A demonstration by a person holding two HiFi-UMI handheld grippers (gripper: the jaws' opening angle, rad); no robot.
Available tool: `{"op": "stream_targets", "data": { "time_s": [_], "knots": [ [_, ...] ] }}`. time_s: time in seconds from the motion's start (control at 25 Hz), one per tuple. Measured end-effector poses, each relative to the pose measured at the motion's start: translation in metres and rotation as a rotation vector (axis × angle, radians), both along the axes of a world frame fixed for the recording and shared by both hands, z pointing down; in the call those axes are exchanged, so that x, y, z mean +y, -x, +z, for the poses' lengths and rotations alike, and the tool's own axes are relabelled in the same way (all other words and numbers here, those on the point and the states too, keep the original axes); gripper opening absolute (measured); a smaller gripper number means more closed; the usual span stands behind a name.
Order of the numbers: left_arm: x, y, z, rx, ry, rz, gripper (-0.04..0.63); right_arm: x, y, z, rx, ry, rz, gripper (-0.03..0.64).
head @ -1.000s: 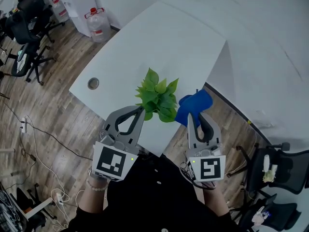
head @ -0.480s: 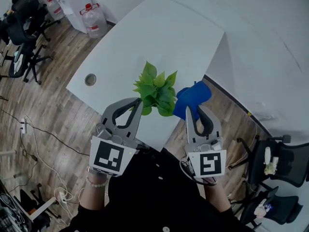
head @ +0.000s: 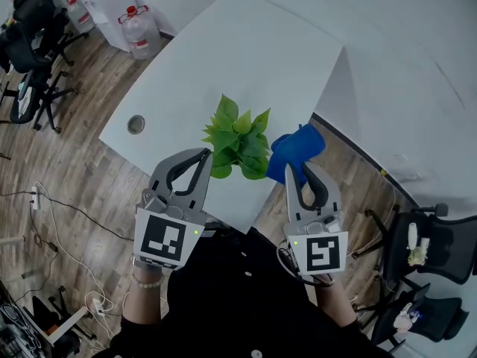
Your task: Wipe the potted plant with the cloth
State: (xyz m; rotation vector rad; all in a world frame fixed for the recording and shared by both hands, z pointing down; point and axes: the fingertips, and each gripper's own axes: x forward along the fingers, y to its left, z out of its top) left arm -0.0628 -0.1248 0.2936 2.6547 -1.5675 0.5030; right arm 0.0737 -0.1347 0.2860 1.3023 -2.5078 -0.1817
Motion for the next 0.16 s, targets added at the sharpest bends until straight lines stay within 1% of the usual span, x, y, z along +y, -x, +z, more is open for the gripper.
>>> {"op": "stream_targets", "data": {
  "time_s": [0.16],
  "knots": [
    [-0.0031, 0.0017, 0.0003, -0.001, 0.002, -0.002, 0.014, -0.0005, 0.0014, 0.0008, 0.004, -0.004, -0.004, 0.080]
  ]
}}
